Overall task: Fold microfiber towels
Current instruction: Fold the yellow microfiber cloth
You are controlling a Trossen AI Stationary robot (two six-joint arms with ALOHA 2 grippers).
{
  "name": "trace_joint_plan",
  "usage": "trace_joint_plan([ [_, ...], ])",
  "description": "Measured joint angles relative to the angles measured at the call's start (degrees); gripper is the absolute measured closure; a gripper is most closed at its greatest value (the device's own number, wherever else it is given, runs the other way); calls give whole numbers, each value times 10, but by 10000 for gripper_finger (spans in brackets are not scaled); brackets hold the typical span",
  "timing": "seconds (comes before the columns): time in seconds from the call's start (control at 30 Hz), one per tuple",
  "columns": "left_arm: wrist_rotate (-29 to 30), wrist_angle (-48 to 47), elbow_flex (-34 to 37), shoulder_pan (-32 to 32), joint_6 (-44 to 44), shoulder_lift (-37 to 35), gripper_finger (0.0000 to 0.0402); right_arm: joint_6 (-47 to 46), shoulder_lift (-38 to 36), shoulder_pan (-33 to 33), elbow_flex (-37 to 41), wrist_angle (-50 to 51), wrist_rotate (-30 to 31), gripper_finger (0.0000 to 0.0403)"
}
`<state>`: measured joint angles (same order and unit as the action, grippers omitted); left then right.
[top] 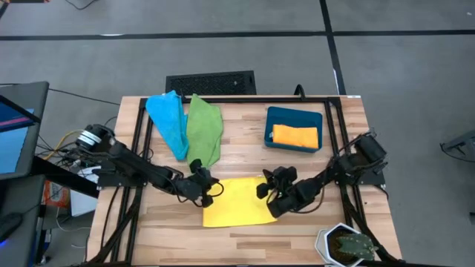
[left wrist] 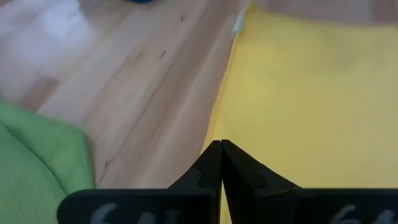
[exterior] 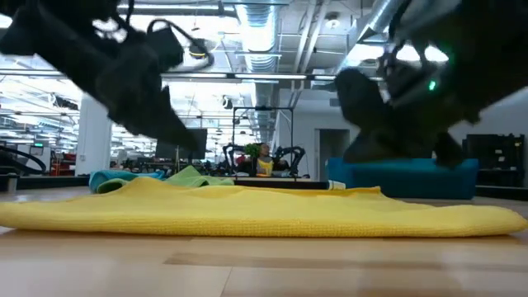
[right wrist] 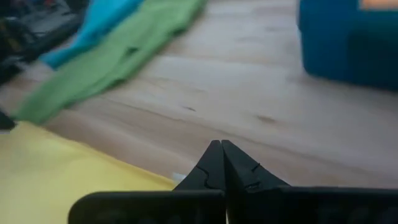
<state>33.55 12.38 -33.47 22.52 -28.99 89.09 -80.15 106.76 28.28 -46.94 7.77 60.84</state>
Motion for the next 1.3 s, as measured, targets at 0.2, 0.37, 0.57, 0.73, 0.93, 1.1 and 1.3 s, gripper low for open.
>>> trace_joint_plan([
  [0.2,4,21,0,-1,-13,100,401,-52,82,-15,-1,-48,-24,394],
  [0.37,19,39,-3,-1,-38,144,402,-35,94,-8,-2,-48,-43,394],
  [0.57,-14,14,-4,-2,-33,110,402,-30,-12,-3,1,34,-70,394],
  [0.73,-58,-27,-1,2,-48,34,402,37,-84,20,1,4,12,394],
  [0.93,-49,-31,-2,17,-41,-58,402,183,-39,77,0,-202,-37,394],
  [1.1,-87,14,-2,60,-59,-92,402,109,8,114,0,-193,-129,394],
  [1.3,-119,96,-3,151,-110,-37,402,96,13,133,0,-161,-200,394],
])
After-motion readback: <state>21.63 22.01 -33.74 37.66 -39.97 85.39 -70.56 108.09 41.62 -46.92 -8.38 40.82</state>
